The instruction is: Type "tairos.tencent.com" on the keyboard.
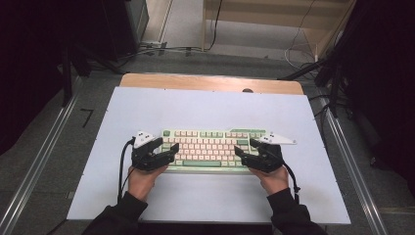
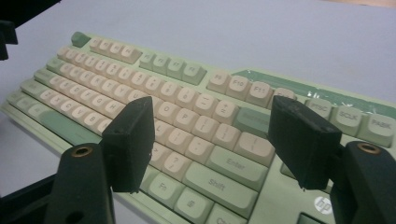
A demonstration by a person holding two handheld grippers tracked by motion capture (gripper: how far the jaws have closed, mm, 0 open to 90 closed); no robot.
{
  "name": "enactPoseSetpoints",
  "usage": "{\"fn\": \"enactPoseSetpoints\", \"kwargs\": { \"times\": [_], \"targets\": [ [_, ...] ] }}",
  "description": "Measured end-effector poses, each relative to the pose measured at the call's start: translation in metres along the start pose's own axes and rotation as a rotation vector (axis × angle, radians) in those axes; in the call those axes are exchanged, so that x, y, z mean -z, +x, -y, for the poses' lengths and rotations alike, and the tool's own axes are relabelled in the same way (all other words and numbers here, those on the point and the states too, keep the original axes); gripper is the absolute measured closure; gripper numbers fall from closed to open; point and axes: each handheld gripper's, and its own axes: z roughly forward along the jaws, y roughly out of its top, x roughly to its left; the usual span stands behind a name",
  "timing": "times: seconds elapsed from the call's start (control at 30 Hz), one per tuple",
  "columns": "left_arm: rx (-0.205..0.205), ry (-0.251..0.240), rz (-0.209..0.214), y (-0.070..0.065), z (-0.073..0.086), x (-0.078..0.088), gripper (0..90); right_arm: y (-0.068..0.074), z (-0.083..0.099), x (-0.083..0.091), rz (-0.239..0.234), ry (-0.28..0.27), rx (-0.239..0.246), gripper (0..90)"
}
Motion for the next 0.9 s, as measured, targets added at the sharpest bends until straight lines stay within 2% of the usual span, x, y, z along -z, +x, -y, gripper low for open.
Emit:
{"fn": "enactPoseSetpoints", "kwargs": {
  "times": [0.23, 0.57, 0.9],
  "targets": [
    [0.002, -0.007, -0.007, 0.003, 0.002, 0.007, 29.8, -0.008, 0.004, 0.008, 0.012, -0.007, -0.008, 27.1],
    [-0.014, -0.012, -0.044, 0.006, 0.007, 0.016, 24.4, -0.016, 0.009, 0.018, 0.032, -0.011, -0.022, 24.5],
    [-0.007, -0.014, -0.074, 0.012, 0.012, 0.020, 20.4, -0.024, 0.014, 0.027, 0.042, -0.017, -0.033, 24.3]
  ]
}}
